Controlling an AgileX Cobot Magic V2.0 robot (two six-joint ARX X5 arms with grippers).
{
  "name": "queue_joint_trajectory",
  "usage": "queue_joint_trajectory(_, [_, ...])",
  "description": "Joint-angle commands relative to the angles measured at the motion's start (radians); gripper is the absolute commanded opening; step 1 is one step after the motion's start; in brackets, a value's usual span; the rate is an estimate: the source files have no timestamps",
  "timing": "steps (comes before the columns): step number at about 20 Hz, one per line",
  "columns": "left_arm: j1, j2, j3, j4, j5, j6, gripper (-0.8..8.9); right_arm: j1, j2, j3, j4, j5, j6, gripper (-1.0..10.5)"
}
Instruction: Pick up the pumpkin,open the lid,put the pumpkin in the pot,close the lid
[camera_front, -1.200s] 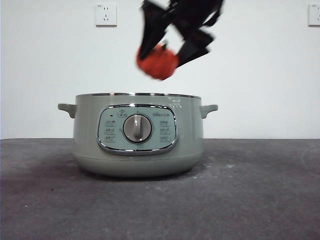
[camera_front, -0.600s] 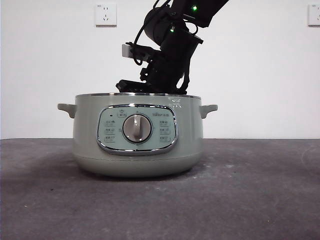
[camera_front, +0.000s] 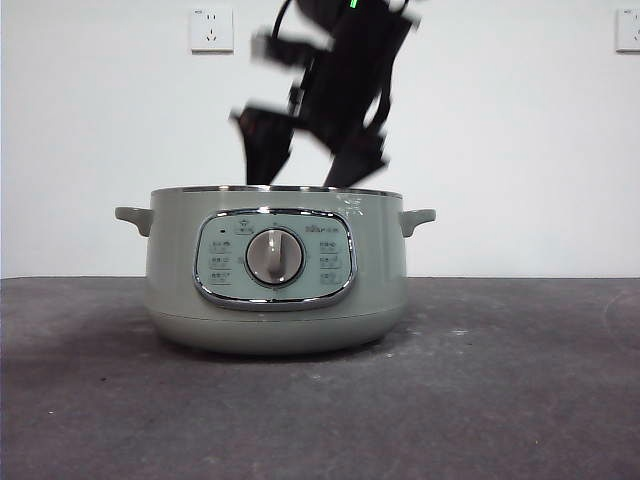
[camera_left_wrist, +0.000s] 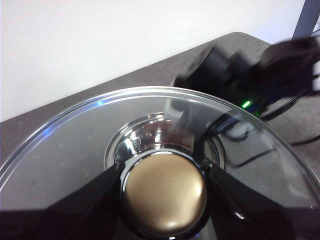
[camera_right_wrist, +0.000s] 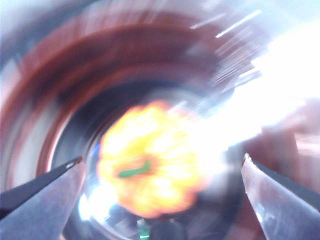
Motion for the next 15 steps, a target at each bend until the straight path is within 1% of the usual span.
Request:
queue_joint_trajectory(1, [0.002,0.006,0.019,0.073,0.003,0.001,-0.09,-0.014,-0.123,-0.004,-0.018,0.062,0.060,6.3])
queue_joint_trajectory(2, [0.002,0.029,0.019,0.086,0.003,0.006,-0.08,-0.024,-0.209,-0.004,-0.042,0.089,0.095,6.3])
queue_joint_trajectory(4, [0.002,0.081,0.019,0.121,0.008,0.023,-0.09,-0.037,-0.352,-0.004,-0.097,0.111,0.138,6.3])
queue_joint_trajectory(6, [0.002,0.144,0.019,0.159,0.011,0.028,-0.09,-0.044,-0.476,-0.004,-0.155,0.114,0.150,6.3])
queue_joint_trajectory(10, [0.002,0.290,0.019,0.280,0.060,0.031,-0.09,-0.044,-0.667,-0.004,-0.245,0.114,0.150,6.3])
queue_joint_trajectory(13, [0.001,0.364,0.019,0.334,0.066,0.031,-0.09,-0.043,-0.737,-0.004,-0.268,0.113,0.150,6.3])
queue_joint_trajectory(15, [-0.002,0.414,0.019,0.369,0.089,0.031,-0.09,-0.043,-0.775,-0.004,-0.283,0.113,0.150,6.3])
